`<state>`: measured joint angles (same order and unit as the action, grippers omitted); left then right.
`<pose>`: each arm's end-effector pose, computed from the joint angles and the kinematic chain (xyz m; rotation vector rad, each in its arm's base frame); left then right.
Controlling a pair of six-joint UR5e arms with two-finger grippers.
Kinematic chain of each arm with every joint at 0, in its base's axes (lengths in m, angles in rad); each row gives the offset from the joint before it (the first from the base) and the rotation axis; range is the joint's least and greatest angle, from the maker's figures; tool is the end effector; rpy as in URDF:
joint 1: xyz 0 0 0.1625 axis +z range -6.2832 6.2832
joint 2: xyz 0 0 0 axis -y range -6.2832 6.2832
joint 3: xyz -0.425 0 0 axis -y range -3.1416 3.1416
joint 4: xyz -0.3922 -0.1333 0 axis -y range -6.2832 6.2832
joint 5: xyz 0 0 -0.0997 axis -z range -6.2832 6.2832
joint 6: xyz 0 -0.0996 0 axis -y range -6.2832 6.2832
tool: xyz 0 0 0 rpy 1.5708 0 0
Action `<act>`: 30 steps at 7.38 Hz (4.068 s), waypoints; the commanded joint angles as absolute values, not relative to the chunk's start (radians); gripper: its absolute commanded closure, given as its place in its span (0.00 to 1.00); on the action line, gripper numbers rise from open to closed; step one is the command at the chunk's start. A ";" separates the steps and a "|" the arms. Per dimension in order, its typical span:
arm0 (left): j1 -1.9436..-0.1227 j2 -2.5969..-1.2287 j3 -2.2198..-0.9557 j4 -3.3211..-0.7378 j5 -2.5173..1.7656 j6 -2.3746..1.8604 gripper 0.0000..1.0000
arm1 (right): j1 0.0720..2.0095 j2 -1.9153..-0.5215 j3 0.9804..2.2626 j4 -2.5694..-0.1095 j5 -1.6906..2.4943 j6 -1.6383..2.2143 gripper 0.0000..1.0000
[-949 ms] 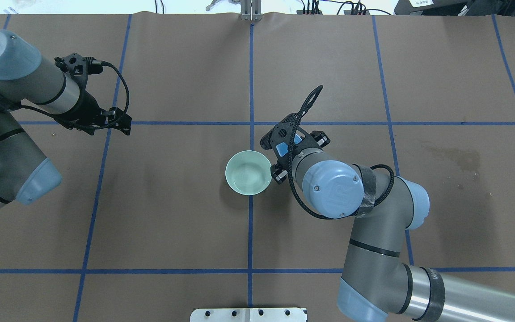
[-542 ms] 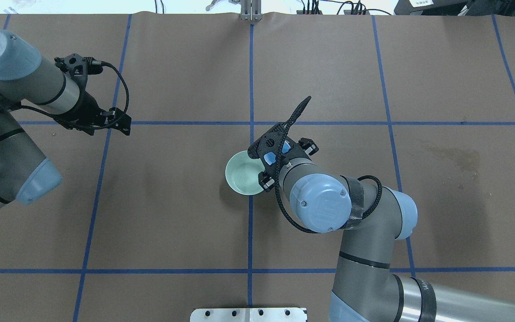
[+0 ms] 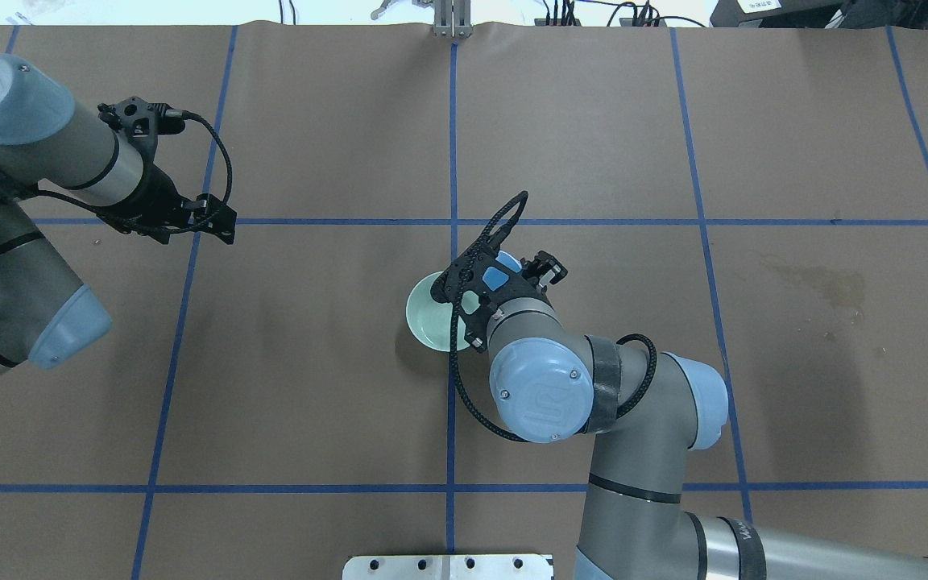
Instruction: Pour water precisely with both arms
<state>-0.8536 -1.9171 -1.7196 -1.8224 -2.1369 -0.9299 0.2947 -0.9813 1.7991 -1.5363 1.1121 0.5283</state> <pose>0.3471 -0.5195 0.3699 0.0978 0.8975 0.0132 -0.5583 -0.3549 0.2133 0.8648 -0.3937 -0.4962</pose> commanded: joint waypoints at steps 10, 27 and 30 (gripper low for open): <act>-0.853 -1.914 -1.717 -1.822 -2.137 -0.931 0.00 | 0.261 -0.789 1.694 -1.899 1.031 0.195 0.59; -0.853 -1.911 -1.721 -1.822 -2.140 -0.942 0.00 | 0.201 -0.670 1.554 -2.204 0.847 0.040 0.63; -0.853 -1.911 -1.727 -1.822 -2.141 -0.945 0.00 | 0.201 -0.606 1.474 -2.233 0.845 0.043 0.63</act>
<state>-0.8529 -1.9114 -1.7248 -1.8224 -2.1409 -0.9441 0.2010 -0.6275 1.5052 -2.2221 0.8458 0.0412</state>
